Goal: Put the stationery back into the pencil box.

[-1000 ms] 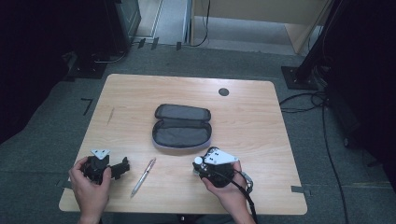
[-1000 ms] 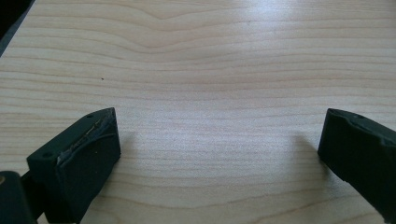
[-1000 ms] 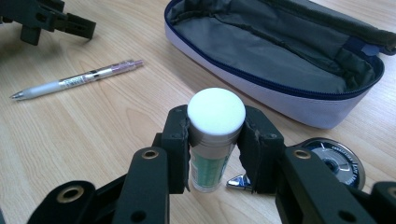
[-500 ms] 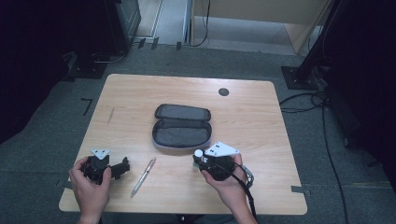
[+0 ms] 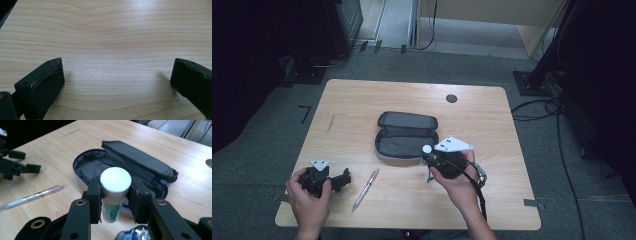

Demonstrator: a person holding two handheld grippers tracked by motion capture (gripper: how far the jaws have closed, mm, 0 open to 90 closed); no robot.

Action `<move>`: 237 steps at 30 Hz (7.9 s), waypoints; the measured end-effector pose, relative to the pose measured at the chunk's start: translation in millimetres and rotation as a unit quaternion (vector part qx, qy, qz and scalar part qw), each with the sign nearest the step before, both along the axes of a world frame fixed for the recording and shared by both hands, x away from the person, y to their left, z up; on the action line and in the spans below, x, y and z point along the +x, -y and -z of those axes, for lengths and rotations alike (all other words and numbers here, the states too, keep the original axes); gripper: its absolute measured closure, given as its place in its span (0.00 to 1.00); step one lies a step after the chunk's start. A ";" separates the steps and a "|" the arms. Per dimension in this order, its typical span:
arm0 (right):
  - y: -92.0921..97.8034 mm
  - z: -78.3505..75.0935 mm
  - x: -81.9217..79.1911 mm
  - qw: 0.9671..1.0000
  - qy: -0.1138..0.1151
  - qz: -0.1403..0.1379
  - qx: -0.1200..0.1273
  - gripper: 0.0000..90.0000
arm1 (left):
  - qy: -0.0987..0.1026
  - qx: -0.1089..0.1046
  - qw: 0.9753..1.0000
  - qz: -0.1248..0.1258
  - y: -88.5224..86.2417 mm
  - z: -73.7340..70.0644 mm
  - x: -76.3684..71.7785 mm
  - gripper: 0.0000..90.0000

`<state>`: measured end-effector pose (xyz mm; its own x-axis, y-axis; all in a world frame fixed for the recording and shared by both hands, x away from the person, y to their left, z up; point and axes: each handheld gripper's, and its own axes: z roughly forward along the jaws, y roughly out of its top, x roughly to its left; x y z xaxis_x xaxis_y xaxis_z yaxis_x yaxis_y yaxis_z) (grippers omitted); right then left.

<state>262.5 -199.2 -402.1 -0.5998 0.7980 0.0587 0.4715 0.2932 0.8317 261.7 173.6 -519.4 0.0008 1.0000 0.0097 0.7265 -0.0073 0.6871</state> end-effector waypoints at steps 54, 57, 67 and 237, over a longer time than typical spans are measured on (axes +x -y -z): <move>-76.0 50.3 113.8 0.999 -0.009 0.028 -0.038 0.73 | 0.000 -0.001 1.000 0.000 0.1 0.0 0.0 0.00; -72.5 50.7 112.9 0.999 -0.010 0.022 -0.036 0.73 | 0.000 -0.001 1.000 0.000 0.1 0.0 0.0 0.00; -43.9 54.4 103.3 0.998 -0.042 0.029 -0.024 0.70 | 0.000 -0.001 1.000 0.000 0.1 0.0 0.0 0.00; 43.8 117.2 1.8 0.990 -0.061 0.118 -0.054 0.47 | 0.000 -0.001 1.000 0.004 1.6 0.1 0.1 0.00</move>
<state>264.3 -243.0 -519.2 -0.3898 0.9205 0.0267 0.6324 0.2464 0.7344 261.8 172.0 -519.4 0.0086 0.9999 0.0078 0.7259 -0.0116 0.6877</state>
